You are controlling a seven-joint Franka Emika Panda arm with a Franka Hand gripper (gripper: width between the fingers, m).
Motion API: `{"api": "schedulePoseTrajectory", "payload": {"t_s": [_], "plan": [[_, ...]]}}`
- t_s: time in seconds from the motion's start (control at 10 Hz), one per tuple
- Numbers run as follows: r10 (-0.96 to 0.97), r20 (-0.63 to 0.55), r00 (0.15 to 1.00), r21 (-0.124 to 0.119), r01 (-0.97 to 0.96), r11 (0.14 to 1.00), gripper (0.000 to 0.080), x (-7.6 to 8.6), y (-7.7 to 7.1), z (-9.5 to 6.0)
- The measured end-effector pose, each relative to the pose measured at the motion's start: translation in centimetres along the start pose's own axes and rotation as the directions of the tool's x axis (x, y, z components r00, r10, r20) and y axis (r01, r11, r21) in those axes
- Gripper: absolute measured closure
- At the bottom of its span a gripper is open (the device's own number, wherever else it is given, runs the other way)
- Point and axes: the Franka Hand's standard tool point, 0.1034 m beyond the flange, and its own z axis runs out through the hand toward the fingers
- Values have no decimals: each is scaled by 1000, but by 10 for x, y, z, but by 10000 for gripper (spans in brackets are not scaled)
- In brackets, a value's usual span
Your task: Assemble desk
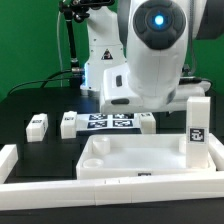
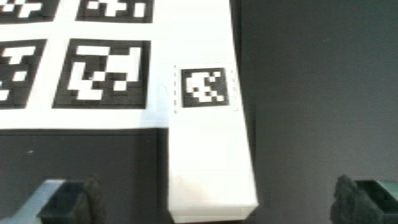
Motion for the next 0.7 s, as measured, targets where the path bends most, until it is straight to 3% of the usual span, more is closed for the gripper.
{"api": "schedulePoseTrajectory", "payload": {"t_s": [0.2, 0.7], "plan": [[8, 85, 996, 3, -8, 1000, 151, -1, 3, 4], [54, 116, 992, -6, -54, 999, 151, 9, 6, 28]]}}
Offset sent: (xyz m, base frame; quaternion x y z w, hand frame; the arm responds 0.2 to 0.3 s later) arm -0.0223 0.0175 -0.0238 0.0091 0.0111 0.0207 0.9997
